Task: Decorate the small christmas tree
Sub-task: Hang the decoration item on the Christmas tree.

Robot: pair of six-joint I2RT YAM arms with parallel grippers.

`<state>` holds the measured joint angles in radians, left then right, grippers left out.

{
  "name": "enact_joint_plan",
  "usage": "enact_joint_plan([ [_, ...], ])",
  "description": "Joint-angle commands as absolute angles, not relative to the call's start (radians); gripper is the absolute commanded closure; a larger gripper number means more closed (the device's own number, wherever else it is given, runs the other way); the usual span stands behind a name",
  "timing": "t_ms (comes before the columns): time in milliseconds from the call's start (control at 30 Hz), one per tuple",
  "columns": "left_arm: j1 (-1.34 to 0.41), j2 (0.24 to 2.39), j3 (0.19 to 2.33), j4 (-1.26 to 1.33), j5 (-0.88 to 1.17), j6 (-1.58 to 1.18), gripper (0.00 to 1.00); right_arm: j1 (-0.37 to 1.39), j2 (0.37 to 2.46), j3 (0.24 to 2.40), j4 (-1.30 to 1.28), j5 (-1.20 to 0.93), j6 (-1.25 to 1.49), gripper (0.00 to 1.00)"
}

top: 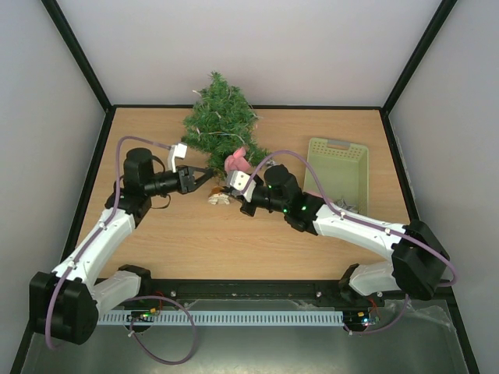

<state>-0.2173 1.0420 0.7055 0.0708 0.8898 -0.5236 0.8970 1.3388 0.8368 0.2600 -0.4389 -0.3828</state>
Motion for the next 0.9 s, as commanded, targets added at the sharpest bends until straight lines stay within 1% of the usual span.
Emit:
enact_joint_plan([
  [0,-0.212,1.061,0.696,0.136,0.916,-0.559,0.71,0.898,1.336,0.850,0.303,-0.453,-0.399,0.98],
  [67,-0.213,1.067,0.697,0.139,0.917,-0.564,0.73,0.899,1.339,0.853,0.304,-0.452,-0.398,0.98],
  [200,-0.212,1.072,0.698,0.158,0.926,-0.580,0.86,0.898,1.348,0.857,0.309,-0.449,-0.394,0.98],
  [267,-0.213,1.073,0.698,0.157,0.920,-0.581,0.87,0.899,1.352,0.861,0.308,-0.447,-0.394,0.98],
  [333,-0.213,1.078,0.699,0.145,0.916,-0.577,0.86,0.900,1.356,0.862,0.310,-0.444,-0.393,0.98],
  [400,-0.213,1.083,0.706,0.114,0.900,-0.559,0.79,0.900,1.356,0.863,0.308,-0.439,-0.393,0.98],
  [433,-0.212,1.083,0.708,0.095,0.888,-0.549,0.78,0.901,1.355,0.862,0.308,-0.437,-0.393,0.98],
  [500,-0.212,1.082,0.704,0.095,0.884,-0.544,0.76,0.900,1.354,0.863,0.308,-0.433,-0.391,0.98],
  [600,-0.213,1.076,0.674,0.171,0.914,-0.591,0.75,0.901,1.353,0.863,0.311,-0.431,-0.389,0.98],
  [700,-0.214,1.073,0.666,0.179,0.914,-0.601,0.75,0.901,1.358,0.867,0.311,-0.430,-0.384,0.98],
  [867,-0.215,1.068,0.664,0.188,0.924,-0.607,0.90,0.901,1.360,0.868,0.313,-0.427,-0.381,0.98],
])
